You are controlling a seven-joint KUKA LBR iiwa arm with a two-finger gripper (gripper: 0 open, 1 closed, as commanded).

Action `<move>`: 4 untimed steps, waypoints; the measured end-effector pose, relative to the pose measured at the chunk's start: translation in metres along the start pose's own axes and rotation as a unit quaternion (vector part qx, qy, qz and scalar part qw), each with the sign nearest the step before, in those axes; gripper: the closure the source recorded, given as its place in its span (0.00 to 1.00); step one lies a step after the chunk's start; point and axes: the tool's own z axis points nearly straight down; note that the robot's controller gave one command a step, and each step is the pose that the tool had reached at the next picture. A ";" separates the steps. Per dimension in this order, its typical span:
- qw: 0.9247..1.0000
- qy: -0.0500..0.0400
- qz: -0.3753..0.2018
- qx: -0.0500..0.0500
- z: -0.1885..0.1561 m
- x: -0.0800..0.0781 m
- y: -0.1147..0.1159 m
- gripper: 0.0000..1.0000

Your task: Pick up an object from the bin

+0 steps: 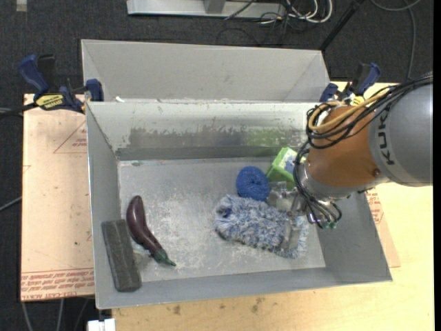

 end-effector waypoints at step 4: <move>1.000 0.005 -0.014 -0.001 -0.006 0.009 -0.001 1.00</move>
Offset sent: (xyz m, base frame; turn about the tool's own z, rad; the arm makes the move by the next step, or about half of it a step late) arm 0.0000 0.0000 0.0000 0.0000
